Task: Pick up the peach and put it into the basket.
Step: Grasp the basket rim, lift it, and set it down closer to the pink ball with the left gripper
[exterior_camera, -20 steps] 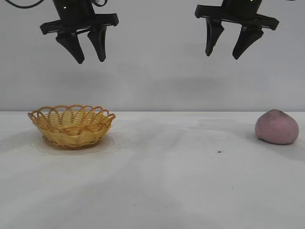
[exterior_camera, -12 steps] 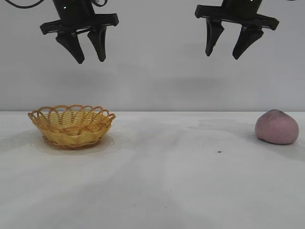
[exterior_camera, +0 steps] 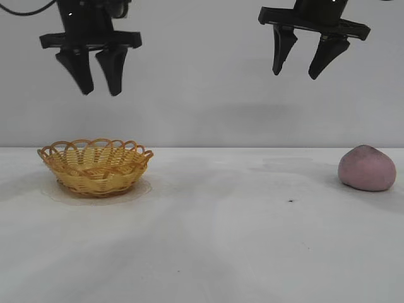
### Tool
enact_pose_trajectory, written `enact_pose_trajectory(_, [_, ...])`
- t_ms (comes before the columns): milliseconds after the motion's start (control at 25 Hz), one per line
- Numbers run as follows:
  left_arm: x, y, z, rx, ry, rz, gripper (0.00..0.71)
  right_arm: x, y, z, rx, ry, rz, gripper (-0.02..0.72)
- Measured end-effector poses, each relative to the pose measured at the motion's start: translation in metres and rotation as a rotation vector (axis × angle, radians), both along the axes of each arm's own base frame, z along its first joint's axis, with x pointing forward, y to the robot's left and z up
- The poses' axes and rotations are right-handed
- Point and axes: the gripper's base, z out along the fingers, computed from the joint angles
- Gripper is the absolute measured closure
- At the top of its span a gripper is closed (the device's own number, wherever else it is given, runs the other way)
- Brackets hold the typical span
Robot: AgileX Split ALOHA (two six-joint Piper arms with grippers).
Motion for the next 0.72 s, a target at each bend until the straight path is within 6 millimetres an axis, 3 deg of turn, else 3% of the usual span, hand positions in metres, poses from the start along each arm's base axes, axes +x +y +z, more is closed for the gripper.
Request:
enact_pose_trajectory(320, [0.000, 0.017, -0.024, 0.058, 0.123, -0.053, 0.368, -0.002, 0.000, -0.001, -0.004, 0.026, 0.003, 0.251])
enact_pose_trajectory(720, [0.005, 0.014, -0.063, 0.033, 0.198, -0.050, 0.368, -0.004, 0.001, -0.002, 0.013, 0.055, 0.002, 0.251])
